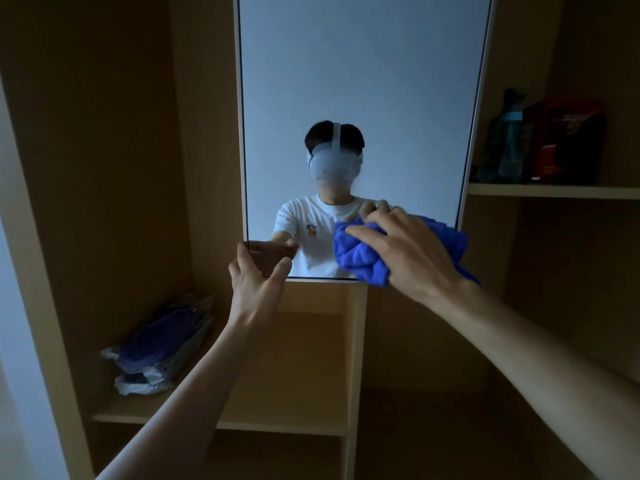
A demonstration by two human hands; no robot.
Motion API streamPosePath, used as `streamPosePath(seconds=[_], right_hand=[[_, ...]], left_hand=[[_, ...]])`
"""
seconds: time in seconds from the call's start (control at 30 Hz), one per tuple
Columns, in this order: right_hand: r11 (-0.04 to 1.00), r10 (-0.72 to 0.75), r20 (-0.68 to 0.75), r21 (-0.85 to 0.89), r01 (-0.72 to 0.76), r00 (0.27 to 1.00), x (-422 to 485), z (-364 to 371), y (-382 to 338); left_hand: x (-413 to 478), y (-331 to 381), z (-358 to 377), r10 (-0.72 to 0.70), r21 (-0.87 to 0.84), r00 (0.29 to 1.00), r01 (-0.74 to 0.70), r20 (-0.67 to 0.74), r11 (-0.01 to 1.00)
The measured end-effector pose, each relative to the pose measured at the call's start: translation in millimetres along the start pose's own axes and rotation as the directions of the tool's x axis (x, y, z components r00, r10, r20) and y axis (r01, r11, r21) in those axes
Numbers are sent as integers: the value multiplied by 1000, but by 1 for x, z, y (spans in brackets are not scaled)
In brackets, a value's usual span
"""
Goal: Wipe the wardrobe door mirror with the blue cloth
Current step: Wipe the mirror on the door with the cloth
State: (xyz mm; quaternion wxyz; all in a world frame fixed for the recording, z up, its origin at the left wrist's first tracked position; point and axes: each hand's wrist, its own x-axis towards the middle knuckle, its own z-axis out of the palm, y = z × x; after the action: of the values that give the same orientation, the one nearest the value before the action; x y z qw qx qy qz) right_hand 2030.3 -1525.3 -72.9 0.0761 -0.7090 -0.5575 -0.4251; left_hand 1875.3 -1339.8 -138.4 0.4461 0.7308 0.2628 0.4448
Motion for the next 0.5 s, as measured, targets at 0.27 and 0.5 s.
streamPosePath(seconds=[0.27,0.5], right_hand=[[995,97,-121,-13,-99,988,8,-29,39],[997,77,-23,29,-76,997,-31,0,28]], left_hand=[[-3,4,6,-1,13,999,2,-34,1000],[-7,1,6,3,34,999,-2,-42,999]])
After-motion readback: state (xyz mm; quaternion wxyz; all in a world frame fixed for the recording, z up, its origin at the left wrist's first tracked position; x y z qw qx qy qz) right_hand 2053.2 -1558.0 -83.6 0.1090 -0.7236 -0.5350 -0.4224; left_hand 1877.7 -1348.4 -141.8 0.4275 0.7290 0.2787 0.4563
